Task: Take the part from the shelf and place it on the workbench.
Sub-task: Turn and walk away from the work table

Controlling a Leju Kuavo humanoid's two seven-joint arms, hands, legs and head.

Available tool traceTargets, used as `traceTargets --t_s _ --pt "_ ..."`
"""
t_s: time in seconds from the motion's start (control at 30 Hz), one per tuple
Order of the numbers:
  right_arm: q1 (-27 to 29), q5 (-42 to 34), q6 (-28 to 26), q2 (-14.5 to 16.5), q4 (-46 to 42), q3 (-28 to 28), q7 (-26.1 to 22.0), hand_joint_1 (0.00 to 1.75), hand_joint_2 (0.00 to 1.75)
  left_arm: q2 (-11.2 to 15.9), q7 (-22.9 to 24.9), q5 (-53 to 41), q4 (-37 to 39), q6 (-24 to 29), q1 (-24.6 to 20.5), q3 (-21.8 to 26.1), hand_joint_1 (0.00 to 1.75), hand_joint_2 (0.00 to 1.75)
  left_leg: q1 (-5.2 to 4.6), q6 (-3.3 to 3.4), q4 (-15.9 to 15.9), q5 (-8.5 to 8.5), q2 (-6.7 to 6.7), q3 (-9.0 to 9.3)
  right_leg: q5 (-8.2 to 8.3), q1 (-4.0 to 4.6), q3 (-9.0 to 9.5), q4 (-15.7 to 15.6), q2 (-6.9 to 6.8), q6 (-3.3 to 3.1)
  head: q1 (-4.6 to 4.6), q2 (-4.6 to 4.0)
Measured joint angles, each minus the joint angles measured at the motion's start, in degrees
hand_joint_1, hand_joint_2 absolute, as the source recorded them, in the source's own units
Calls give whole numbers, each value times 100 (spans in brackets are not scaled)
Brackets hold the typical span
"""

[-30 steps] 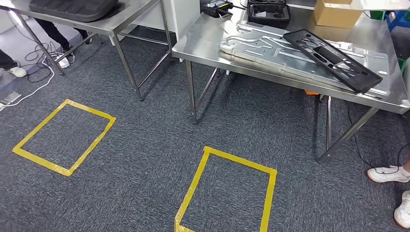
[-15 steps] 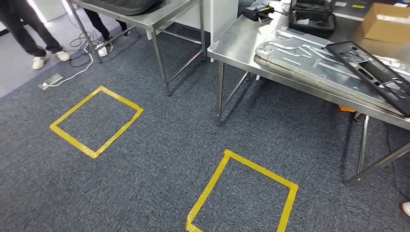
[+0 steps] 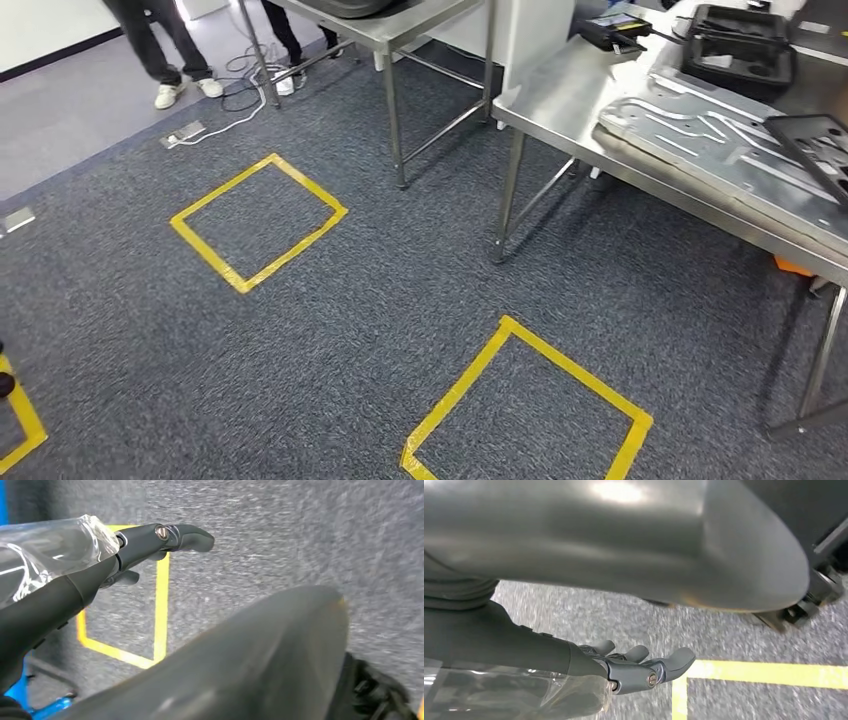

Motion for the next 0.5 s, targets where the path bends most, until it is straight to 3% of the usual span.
traceTargets --t_s 0.1,0.17,0.23,0.3,0.33,0.37,0.43,0.5 --pt "-16 -2 -2 4 -2 2 -2 0 0 11 -25 -3 0 4 23 0 0 0 -19 86 -62 11 -155 -11 -41 -14 35 -9 -110 77 0 0" --pt "-26 -6 -2 6 -4 2 -2 0 0 16 -29 -14 0 5 39 -1 0 0 19 154 -120 53 -281 14 -229 -26 -59 242 103 124 8 0" --pt "-17 -11 -2 7 -4 2 -2 0 0 16 -31 -27 0 6 19 -1 0 0 37 196 -140 71 -407 26 -612 -31 -391 952 410 142 20 0" --pt "4 -17 -2 7 -2 2 0 0 0 15 -32 -39 0 6 10 0 0 0 37 209 -137 69 -555 29 -886 -34 -793 1728 509 151 23 0" --pt "13 -27 -2 7 -2 2 1 0 0 14 -30 -49 0 5 16 0 0 0 43 207 -134 66 -639 34 -874 -38 -901 1890 523 157 23 0" --pt "17 -43 -3 4 -2 2 2 0 0 11 -24 -65 0 5 25 0 0 0 54 199 -128 60 -721 42 -715 -48 -868 1752 533 166 23 0" --pt "13 -99 -4 -8 -2 0 -1 0 0 -2 -3 -109 0 9 33 -1 0 0 86 151 -89 30 -889 54 -224 -101 -520 918 682 203 24 0" --pt "9 -179 1 -20 1 -2 -4 0 0 -18 22 -172 0 40 25 -5 0 0 96 75 -8 -14 -1035 20 43 -145 -235 263 904 207 22 0"
